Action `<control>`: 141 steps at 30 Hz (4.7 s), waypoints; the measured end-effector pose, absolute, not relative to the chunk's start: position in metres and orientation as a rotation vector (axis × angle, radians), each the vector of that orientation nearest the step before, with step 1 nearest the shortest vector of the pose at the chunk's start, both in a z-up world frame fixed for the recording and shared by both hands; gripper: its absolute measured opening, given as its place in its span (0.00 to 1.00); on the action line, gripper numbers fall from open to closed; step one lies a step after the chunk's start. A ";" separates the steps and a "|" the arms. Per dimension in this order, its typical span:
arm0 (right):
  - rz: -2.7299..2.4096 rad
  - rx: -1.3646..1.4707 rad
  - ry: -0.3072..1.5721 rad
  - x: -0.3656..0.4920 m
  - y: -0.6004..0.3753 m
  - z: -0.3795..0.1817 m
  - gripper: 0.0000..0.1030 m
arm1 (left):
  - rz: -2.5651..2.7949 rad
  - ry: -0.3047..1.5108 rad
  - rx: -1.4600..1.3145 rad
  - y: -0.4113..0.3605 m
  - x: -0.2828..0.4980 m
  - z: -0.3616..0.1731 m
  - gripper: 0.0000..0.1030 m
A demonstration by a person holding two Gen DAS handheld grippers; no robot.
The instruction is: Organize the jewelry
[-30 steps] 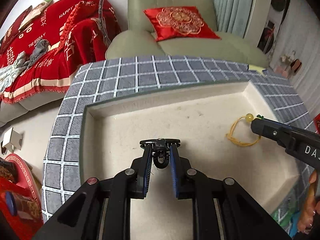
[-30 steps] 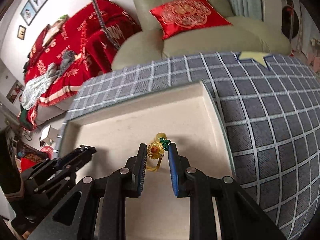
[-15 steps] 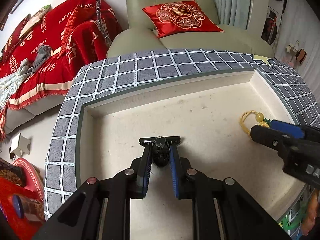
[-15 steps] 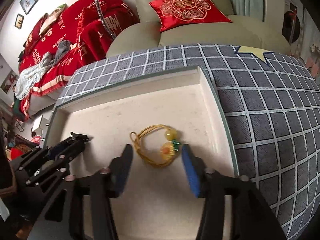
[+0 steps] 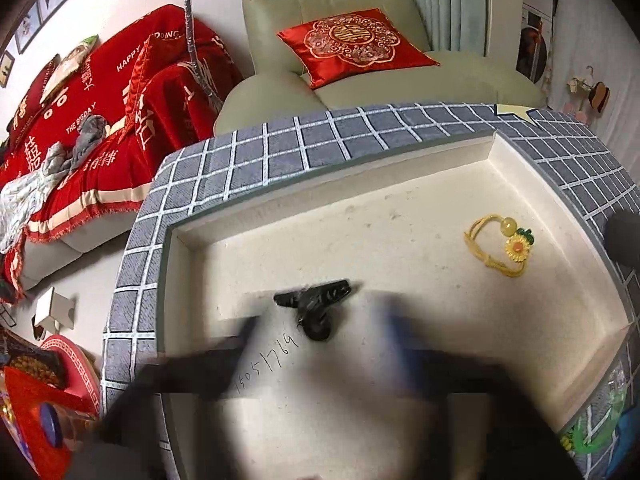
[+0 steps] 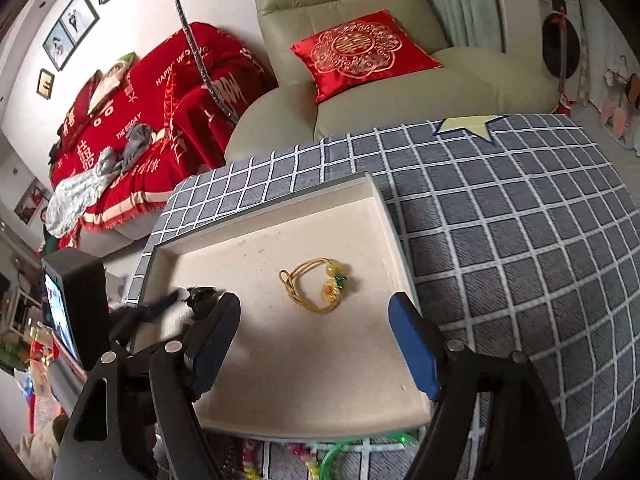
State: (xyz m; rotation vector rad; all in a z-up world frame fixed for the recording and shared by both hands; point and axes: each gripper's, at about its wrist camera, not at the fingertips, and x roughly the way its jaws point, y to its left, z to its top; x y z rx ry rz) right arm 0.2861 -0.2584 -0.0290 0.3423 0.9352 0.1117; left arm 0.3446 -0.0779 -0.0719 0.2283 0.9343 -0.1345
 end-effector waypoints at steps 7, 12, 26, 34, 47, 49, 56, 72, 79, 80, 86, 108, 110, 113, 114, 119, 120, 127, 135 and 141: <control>0.078 0.339 0.934 0.276 -0.265 -0.023 0.78 | -0.155 0.883 0.149 -0.070 0.334 -0.042 1.00; 0.096 0.376 0.901 0.258 -0.268 -0.016 1.00 | -0.170 0.864 0.107 -0.056 0.311 -0.024 1.00; 0.106 0.370 0.891 0.175 -0.264 0.008 1.00 | -0.231 0.867 0.100 -0.018 0.204 -0.016 1.00; 0.049 0.348 0.961 0.125 -0.266 -0.022 1.00 | -0.280 0.911 0.113 0.001 0.154 -0.040 1.00; -0.018 0.264 1.070 0.087 -0.259 -0.066 1.00 | -0.285 1.005 0.090 0.010 0.143 -0.078 1.00; -0.029 0.253 1.071 0.087 -0.259 -0.068 1.00 | -0.285 1.010 0.087 0.009 0.147 -0.081 1.00; -0.052 0.230 1.092 0.096 -0.255 -0.077 1.00 | -0.287 1.025 0.111 0.001 0.160 -0.090 1.00; -0.090 0.087 1.101 0.107 -0.227 -0.087 0.72 | -0.295 1.034 0.133 -0.012 0.164 -0.094 0.87; -0.073 0.049 1.093 0.105 -0.217 -0.085 0.54 | -0.334 1.014 0.171 -0.024 0.156 -0.088 0.66; -0.069 0.046 1.093 0.105 -0.215 -0.085 0.51 | -0.339 1.015 0.172 -0.025 0.156 -0.088 0.66; -0.058 0.043 1.091 0.103 -0.212 -0.083 0.34 | -0.393 1.003 0.188 -0.031 0.150 -0.083 0.30; 0.017 0.184 0.999 0.086 -0.239 -0.047 0.34 | -0.455 0.936 0.042 -0.013 0.138 -0.037 0.14; 0.018 0.180 0.993 0.087 -0.239 -0.044 0.34 | -0.449 0.932 0.045 -0.011 0.138 -0.035 0.14; 0.021 0.187 0.992 0.087 -0.238 -0.044 0.34 | -0.441 0.941 0.042 -0.008 0.138 -0.035 0.14; 0.025 0.192 0.993 0.086 -0.237 -0.045 0.34 | -0.432 0.942 0.051 -0.007 0.136 -0.036 0.14; 0.041 0.205 1.003 0.086 -0.235 -0.049 0.34 | -0.360 0.939 0.097 -0.008 0.130 -0.037 0.14; 0.044 0.207 1.002 0.085 -0.235 -0.049 0.34 | -0.348 0.947 0.089 -0.007 0.130 -0.037 0.14; 0.052 0.228 0.993 0.082 -0.237 -0.047 0.34 | -0.329 0.909 0.139 -0.007 0.125 -0.033 0.29; 0.057 0.247 0.997 0.081 -0.240 -0.050 0.34 | -0.318 0.969 0.145 -0.017 0.145 -0.059 1.00; 0.057 0.254 0.993 0.079 -0.241 -0.049 0.34 | -0.268 0.992 0.182 -0.018 0.166 -0.085 1.00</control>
